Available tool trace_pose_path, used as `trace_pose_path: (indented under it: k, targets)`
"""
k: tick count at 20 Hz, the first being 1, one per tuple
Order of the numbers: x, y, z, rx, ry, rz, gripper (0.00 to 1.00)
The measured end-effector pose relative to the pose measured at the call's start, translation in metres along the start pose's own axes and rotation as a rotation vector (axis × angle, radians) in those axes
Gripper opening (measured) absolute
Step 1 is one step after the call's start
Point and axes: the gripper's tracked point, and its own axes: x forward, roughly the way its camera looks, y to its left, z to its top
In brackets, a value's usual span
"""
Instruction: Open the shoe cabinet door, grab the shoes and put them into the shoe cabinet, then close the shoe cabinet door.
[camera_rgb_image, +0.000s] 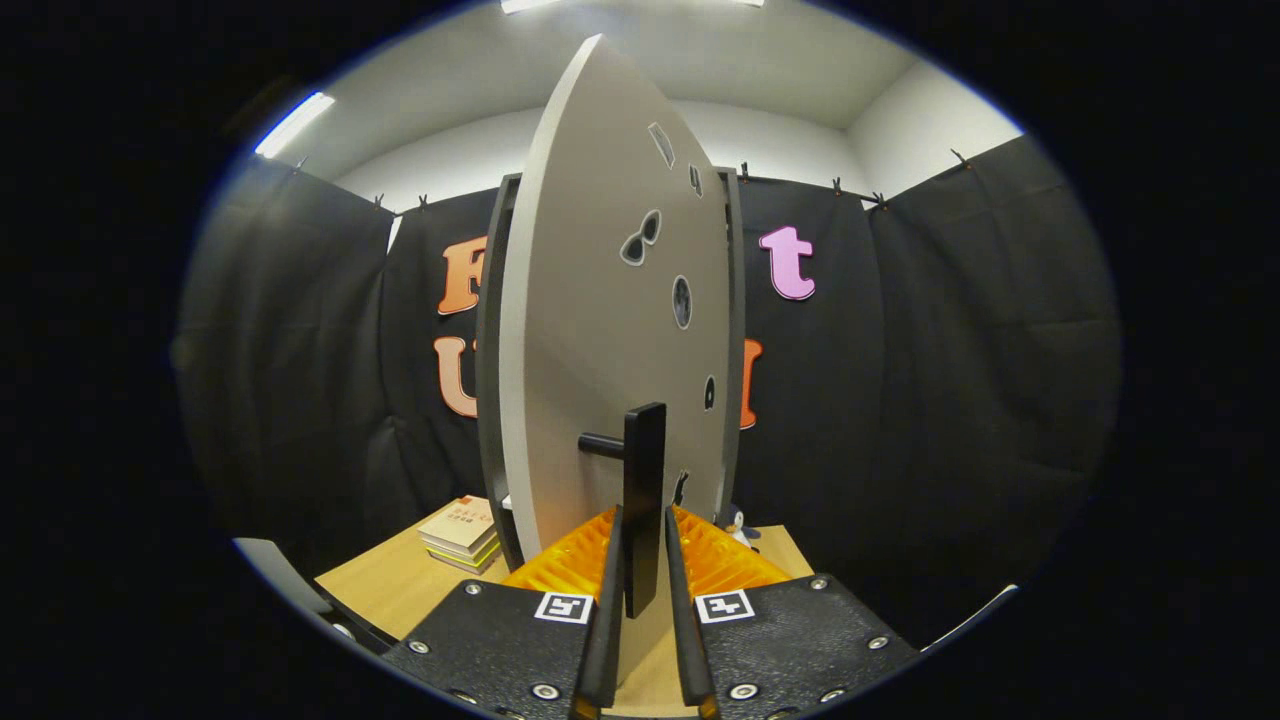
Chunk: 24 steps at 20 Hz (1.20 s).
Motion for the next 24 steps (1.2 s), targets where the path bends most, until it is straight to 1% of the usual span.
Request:
trace_pose_path:
  k: [4,9,10,11,12,15,19,22,24]
  targets:
    - [-0.006,-0.016,-0.004,0.014,0.003,-0.012,0.23]
    - [-0.017,-0.041,-0.013,-0.002,0.021,-0.059,0.23]
    - [-0.017,-0.048,-0.012,-0.011,0.016,-0.079,0.23]
    - [-0.015,-0.054,-0.012,-0.021,0.014,-0.097,0.22]
    - [-0.013,-0.061,-0.013,-0.029,0.013,-0.121,0.17]
    - [-0.015,-0.077,-0.014,-0.025,0.015,-0.158,0.16]
    - [-0.019,-0.089,-0.019,0.027,0.033,-0.183,0.16]
    - [-0.022,-0.093,-0.017,0.018,0.025,-0.196,0.16]
    - [-0.027,-0.096,-0.015,0.003,0.021,-0.219,0.16]
